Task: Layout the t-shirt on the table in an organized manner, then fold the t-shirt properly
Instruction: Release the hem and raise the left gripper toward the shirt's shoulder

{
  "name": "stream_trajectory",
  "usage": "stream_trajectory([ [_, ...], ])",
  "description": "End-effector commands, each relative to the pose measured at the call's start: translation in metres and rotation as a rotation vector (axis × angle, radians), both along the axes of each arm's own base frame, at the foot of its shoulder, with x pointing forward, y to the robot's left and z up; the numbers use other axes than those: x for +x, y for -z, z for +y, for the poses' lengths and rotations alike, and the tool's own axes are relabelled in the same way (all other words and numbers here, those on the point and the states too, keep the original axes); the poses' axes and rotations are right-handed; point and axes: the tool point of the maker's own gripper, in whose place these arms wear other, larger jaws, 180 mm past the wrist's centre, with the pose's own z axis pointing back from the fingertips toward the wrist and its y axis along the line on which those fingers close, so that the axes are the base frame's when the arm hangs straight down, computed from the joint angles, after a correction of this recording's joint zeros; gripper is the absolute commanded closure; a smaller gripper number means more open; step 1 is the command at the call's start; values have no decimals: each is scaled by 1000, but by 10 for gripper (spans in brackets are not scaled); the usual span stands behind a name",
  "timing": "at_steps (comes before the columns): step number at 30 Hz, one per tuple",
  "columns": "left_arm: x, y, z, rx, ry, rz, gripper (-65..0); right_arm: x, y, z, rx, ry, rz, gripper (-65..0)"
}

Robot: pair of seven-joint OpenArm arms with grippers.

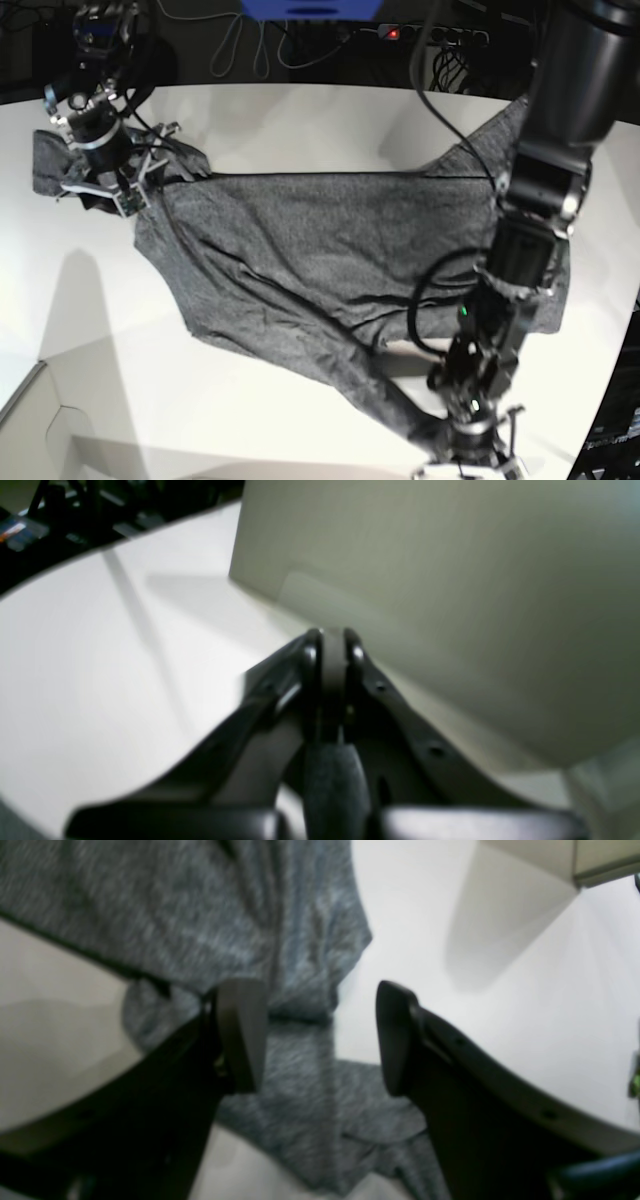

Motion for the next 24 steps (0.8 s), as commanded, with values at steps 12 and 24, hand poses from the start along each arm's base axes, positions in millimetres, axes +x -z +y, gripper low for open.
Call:
stream_trajectory([
  [12, -30, 120, -47, -15, 28, 272, -292, 5, -10, 1, 6, -9, -42, -348],
  [24, -25, 74, 37, -59, -118, 143, -321, 5, -10, 1, 6, -9, -42, -348],
])
